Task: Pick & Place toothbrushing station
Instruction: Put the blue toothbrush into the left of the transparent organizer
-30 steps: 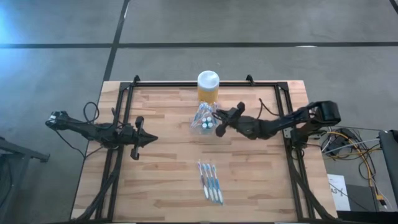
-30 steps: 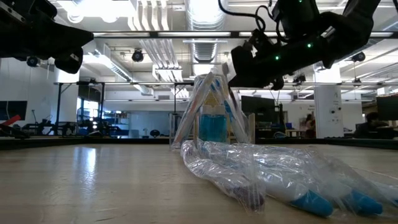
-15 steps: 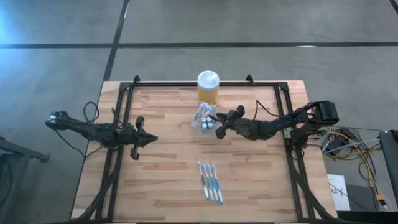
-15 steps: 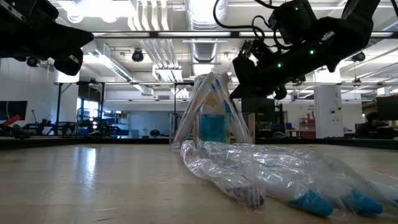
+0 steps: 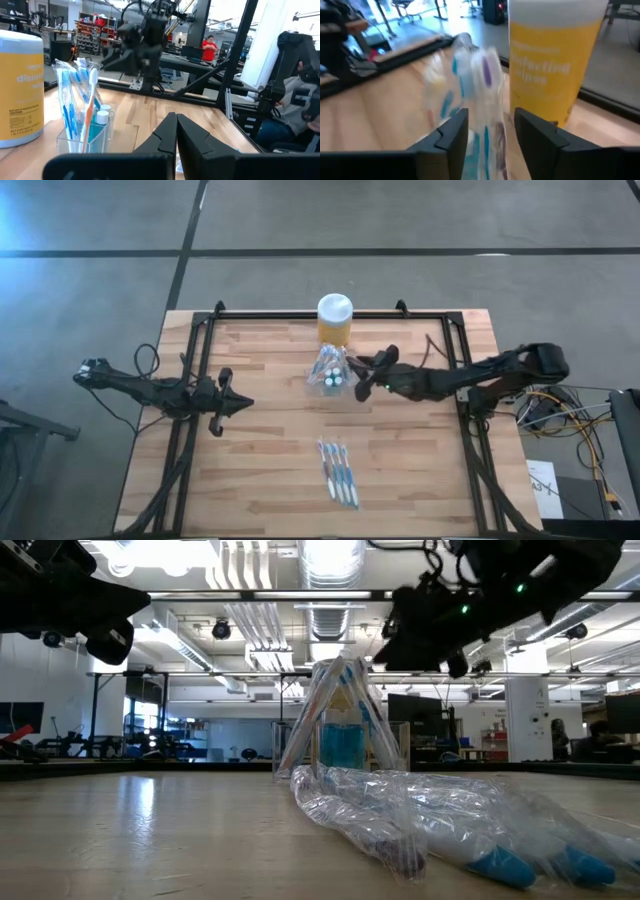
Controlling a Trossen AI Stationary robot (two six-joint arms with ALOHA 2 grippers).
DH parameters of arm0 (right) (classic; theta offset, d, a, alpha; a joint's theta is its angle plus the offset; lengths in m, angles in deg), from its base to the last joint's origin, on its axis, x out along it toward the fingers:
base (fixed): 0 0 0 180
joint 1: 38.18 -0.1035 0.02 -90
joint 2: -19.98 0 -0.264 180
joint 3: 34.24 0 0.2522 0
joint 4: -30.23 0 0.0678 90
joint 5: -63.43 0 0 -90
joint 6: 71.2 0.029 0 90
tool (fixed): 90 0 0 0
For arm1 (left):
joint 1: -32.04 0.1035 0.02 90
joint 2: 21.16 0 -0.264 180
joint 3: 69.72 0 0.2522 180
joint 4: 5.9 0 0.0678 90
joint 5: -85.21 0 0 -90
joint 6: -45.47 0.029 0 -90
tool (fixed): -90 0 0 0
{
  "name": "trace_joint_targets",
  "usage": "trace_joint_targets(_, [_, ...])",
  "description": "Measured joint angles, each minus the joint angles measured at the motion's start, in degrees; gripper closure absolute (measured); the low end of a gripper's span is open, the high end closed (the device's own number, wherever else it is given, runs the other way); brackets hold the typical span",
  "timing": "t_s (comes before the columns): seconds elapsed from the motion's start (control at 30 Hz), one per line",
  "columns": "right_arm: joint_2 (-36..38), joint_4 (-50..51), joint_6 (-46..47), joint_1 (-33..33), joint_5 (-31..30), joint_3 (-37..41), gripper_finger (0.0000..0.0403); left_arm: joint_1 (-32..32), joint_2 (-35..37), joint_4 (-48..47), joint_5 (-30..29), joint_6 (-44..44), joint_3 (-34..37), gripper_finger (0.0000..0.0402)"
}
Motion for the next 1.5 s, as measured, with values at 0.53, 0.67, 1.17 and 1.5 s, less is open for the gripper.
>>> trace_joint_targets(0.53, [27.71, 51.29, 22.69, -25.51, -1.71, -6.53, 0.0271, 0.00, 0.01, -0.13, 2.16, -1.32, 0.00, 0.0388])
trace_joint_targets(0.67, [24.62, 52.39, 25.53, -36.86, -7.37, -6.78, 0.0311, 0.00, 0.01, -0.09, 4.40, -1.19, 0.00, 0.0395])
trace_joint_targets(1.17, [4.33, 38.87, 32.02, -47.19, -8.84, -10.68, 0.0394, 0.00, 0.02, -1.33, 7.56, 0.73, -2.39, 0.0397])
trace_joint_targets(1.5, [-8.45, 40.12, 40.33, -44.71, -3.34, -19.94, 0.0385, 0.00, 0.01, -1.30, 4.07, 0.84, -2.69, 0.0378])
